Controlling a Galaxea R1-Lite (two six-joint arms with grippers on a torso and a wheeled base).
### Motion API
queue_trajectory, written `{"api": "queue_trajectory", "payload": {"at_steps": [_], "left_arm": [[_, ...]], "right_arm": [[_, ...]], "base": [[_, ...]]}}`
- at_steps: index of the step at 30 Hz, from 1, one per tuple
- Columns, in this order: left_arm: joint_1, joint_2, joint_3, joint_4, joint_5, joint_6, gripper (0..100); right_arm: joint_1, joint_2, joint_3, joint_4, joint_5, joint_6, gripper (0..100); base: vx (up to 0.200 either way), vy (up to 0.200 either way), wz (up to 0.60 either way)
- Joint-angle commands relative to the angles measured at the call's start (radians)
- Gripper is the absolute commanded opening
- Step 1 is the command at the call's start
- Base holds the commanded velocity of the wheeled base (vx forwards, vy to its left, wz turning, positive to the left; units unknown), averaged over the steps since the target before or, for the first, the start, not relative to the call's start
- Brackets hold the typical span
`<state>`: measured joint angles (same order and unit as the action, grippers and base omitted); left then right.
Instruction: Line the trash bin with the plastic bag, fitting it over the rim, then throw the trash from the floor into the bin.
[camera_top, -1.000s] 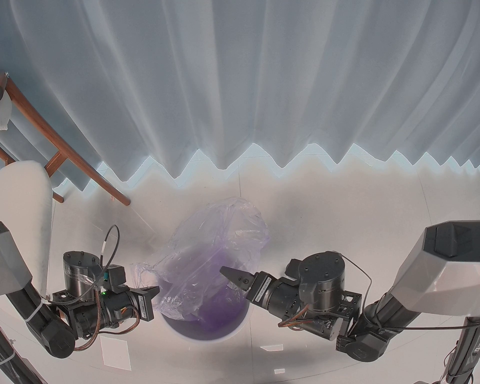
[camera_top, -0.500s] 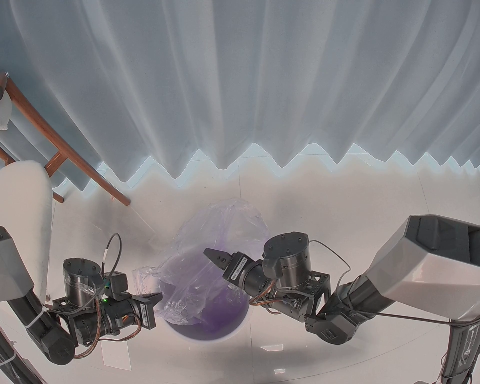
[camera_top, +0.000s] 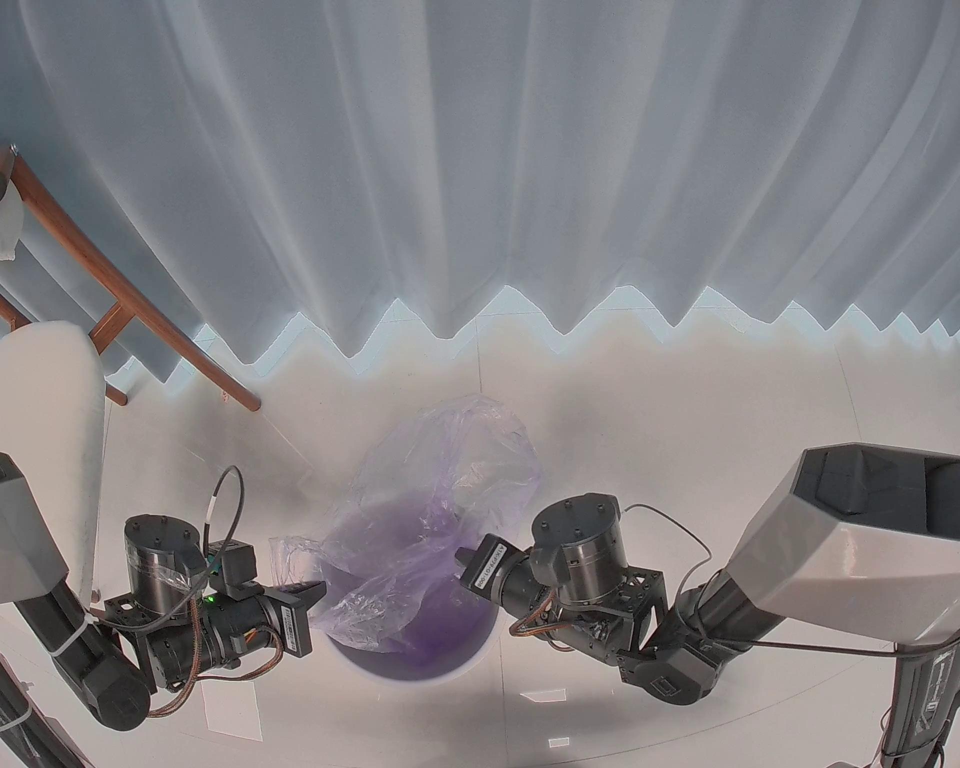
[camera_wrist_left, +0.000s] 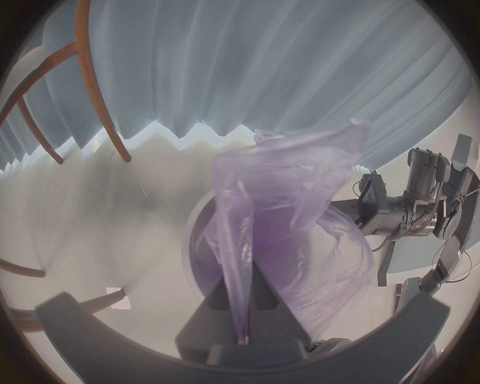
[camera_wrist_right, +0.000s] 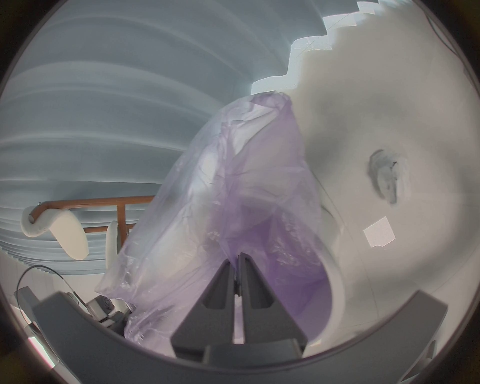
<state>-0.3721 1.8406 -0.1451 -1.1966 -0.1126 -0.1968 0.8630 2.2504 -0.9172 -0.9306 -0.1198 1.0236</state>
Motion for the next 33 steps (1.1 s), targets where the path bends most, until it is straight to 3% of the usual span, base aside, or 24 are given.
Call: {"api": "queue_trajectory", "payload": {"at_steps": [1, 7, 10, 23, 24, 33], "left_arm": [[0.006, -0.001, 0.024, -0.005, -0.001, 0.033, 100], [0.024, -0.012, 0.018, -0.034, -0.012, 0.053, 100], [0.05, -0.066, -0.014, -0.07, -0.033, -0.006, 100], [0.073, 0.0, -0.083, -0.067, -0.03, -0.018, 100], [0.073, 0.012, -0.079, -0.069, -0.03, -0.018, 0], [0.079, 0.061, -0.074, -0.077, -0.033, -0.016, 0]], "right_arm": [[0.007, -0.026, 0.058, -0.023, -0.018, 0.0, 0], [0.037, -0.026, 0.198, -0.152, -0.026, -0.014, 0], [0.053, -0.02, 0.278, -0.221, -0.026, -0.059, 0], [0.083, -0.009, 0.35, -0.3, -0.026, -0.099, 0], [0.087, -0.011, 0.351, -0.307, -0.026, -0.099, 0], [0.074, -0.023, 0.353, -0.321, -0.027, -0.099, 0]], "base": [[0.0, 0.0, 0.0], [0.0, 0.0, 0.0], [0.0, 0.0, 0.0], [0.0, 0.0, 0.0], [0.0, 0.0, 0.0], [0.0, 0.0, 0.0]]}}
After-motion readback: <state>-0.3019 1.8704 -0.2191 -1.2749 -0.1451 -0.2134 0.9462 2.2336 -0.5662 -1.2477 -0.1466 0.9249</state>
